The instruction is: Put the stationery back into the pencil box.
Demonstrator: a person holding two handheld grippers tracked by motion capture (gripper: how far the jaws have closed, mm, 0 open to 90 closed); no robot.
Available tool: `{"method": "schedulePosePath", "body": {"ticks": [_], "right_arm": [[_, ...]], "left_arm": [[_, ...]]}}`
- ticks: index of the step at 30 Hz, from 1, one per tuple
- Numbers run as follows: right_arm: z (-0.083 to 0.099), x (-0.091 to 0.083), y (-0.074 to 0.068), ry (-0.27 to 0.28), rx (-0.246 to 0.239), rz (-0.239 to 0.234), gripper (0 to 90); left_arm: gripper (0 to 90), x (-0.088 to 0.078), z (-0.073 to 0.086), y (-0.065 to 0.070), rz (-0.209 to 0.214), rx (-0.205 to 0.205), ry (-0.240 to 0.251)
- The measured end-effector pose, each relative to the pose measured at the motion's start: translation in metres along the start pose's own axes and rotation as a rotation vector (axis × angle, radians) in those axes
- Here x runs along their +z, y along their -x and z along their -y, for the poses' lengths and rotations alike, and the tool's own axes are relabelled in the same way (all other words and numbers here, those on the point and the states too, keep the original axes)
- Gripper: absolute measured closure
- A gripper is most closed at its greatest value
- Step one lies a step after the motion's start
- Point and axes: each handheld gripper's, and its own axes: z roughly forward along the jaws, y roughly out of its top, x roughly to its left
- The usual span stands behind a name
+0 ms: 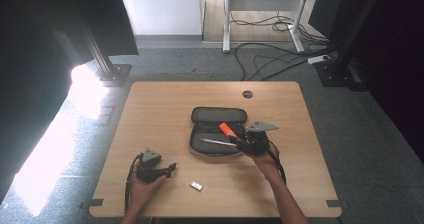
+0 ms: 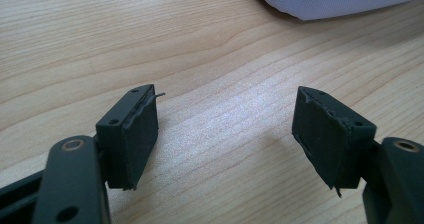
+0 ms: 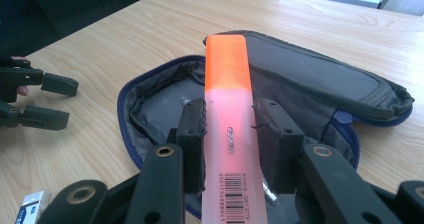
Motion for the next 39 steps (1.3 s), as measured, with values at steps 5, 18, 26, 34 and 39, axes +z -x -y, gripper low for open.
{"method": "schedulePosePath", "body": {"ticks": [5, 18, 26, 34, 39], "right_arm": [[-0.004, 0.006, 0.003, -0.004, -0.004, -0.001, 65.6], [-0.011, 0.017, 0.011, -0.014, -0.023, 0.005, 65.6], [-0.017, 0.025, 0.016, -0.024, -0.049, 0.003, 65.6], [-0.018, 0.037, 0.020, -0.051, -0.049, 0.004, 65.6], [-0.019, 0.045, 0.022, -0.074, -0.066, -0.001, 65.6]], "left_arm": [[27.0, 0.000, 0.000, 0.000, 0.000, 0.000, 0.000], [27.0, 0.000, 0.000, 0.001, -0.006, 0.003, 0.000], [27.0, 0.000, 0.000, 0.000, 0.000, 0.000, 0.001], [27.0, 0.000, 0.000, 0.000, -0.002, 0.001, 0.000], [27.0, 0.000, 0.000, 0.000, -0.001, 0.001, 0.000]]}}
